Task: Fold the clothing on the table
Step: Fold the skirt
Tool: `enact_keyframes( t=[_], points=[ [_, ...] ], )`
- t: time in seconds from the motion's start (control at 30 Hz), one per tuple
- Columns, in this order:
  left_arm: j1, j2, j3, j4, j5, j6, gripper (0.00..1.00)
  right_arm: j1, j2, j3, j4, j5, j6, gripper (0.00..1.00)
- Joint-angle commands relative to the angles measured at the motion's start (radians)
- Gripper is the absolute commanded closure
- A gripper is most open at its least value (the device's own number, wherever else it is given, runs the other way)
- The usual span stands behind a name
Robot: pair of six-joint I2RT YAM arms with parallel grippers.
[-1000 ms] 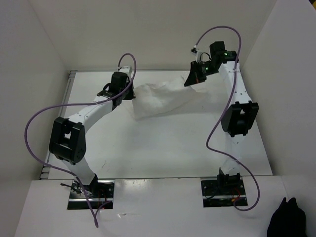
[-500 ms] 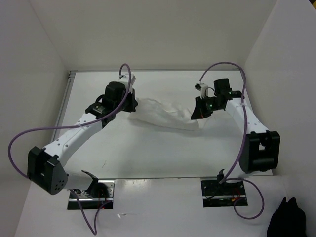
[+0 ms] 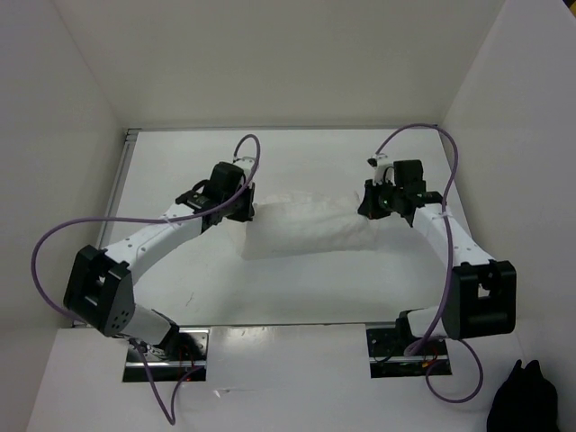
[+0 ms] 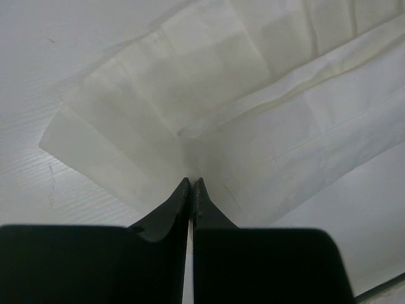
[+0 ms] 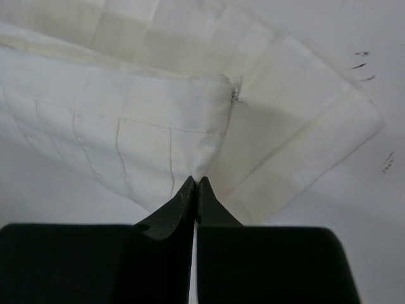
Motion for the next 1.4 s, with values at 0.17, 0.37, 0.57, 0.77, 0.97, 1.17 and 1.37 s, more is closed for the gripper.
enact_keyframes(
  t=[0.17,0.37,0.57,0.77,0.97,1.17,1.37],
  points=[
    [0.003,0.173,0.123,0.041,-0.058,0.044,0.94,0.002,0.17,0.019,0.298,0.19,0.13,1.0],
    [0.047,0.219,0.166,0.05,-0.103,0.044,0.93,0.002,0.248,0.052,0.355,0.231,0.205,1.0],
    [0.056,0.291,0.189,0.05,-0.103,0.044,0.9,0.002,0.294,0.052,0.412,0.329,0.223,1.0],
    [0.067,0.379,0.17,0.05,-0.084,0.008,0.78,0.002,0.34,0.071,0.43,0.381,0.214,0.98],
    [0.067,0.406,0.229,-0.01,-0.26,-0.051,0.42,0.002,0.357,0.137,0.416,0.481,0.214,0.28],
    [0.067,0.323,0.319,-0.009,-0.246,-0.033,0.36,0.002,0.303,0.19,0.37,0.483,0.193,0.17],
    [0.067,0.299,0.309,0.129,0.332,-0.045,0.59,0.002,0.27,0.213,0.239,-0.003,0.053,0.73]
  ],
)
